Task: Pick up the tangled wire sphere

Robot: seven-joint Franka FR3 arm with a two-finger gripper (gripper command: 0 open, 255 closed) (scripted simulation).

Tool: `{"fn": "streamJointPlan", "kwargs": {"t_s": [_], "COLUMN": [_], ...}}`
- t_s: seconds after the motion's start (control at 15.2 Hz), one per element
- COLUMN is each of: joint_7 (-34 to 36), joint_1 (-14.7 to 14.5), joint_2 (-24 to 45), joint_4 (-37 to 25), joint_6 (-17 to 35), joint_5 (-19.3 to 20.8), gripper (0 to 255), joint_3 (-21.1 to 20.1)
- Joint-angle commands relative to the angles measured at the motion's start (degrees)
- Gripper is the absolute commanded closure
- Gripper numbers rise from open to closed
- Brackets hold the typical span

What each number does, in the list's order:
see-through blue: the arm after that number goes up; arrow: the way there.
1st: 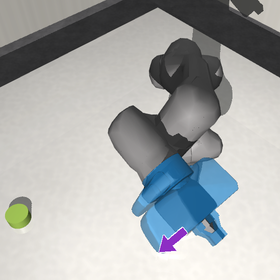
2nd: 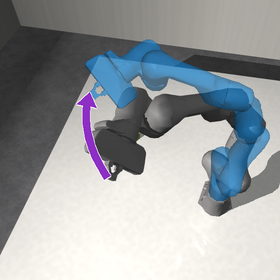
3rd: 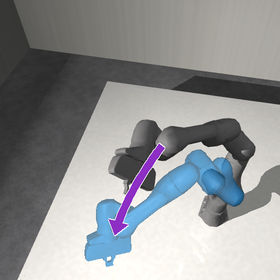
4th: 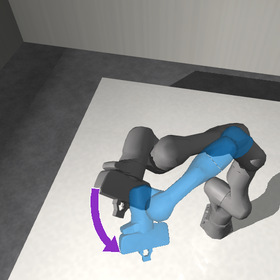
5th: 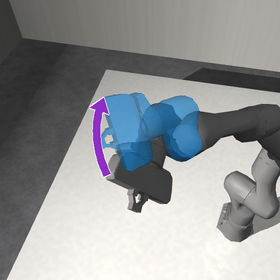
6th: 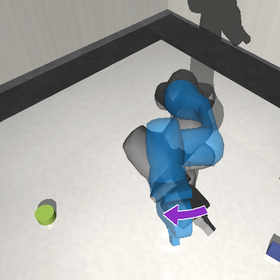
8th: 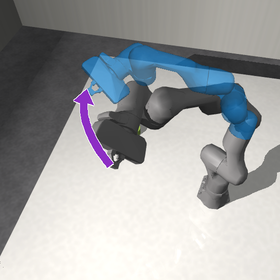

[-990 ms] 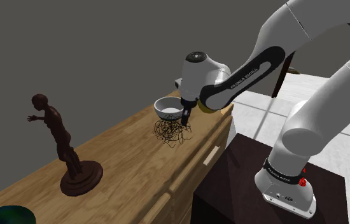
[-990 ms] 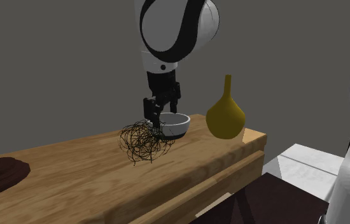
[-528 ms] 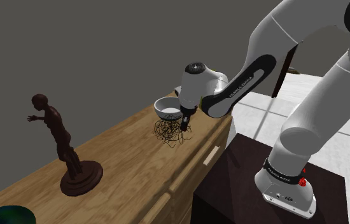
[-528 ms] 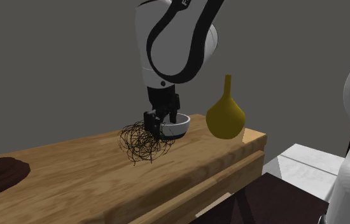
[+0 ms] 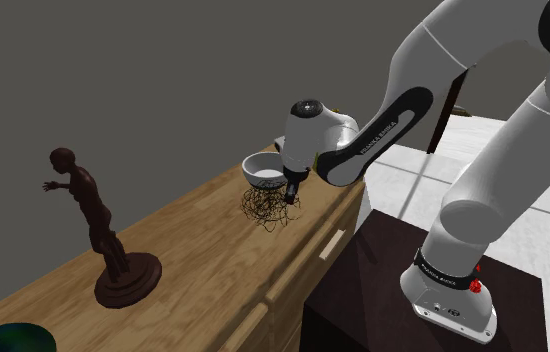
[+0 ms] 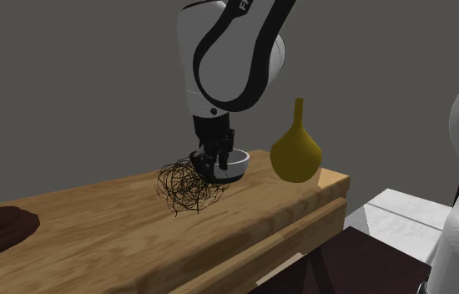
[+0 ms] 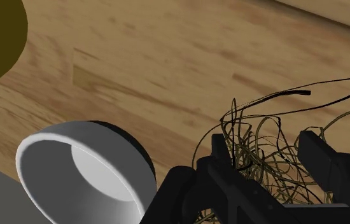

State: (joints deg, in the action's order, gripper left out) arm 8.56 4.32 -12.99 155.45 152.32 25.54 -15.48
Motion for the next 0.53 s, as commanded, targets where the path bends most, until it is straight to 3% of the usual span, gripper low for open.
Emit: {"fn": "streamJointPlan", "kwargs": {"t_s": [0.0, 0.13, 0.46], "joint_7": [0.01, 0.08, -3.9], "joint_1": [-0.02, 0.03, -2.0], "joint_2": [0.1, 0.22, -3.58], "joint_4": [0.03, 0.0, -0.81], "joint_6": [0.04, 0.13, -4.05], "joint_5": [0.0, 0.11, -4.19], "gripper": [255, 255, 255], "joint_3": [-0.04, -0.04, 1.22]}}
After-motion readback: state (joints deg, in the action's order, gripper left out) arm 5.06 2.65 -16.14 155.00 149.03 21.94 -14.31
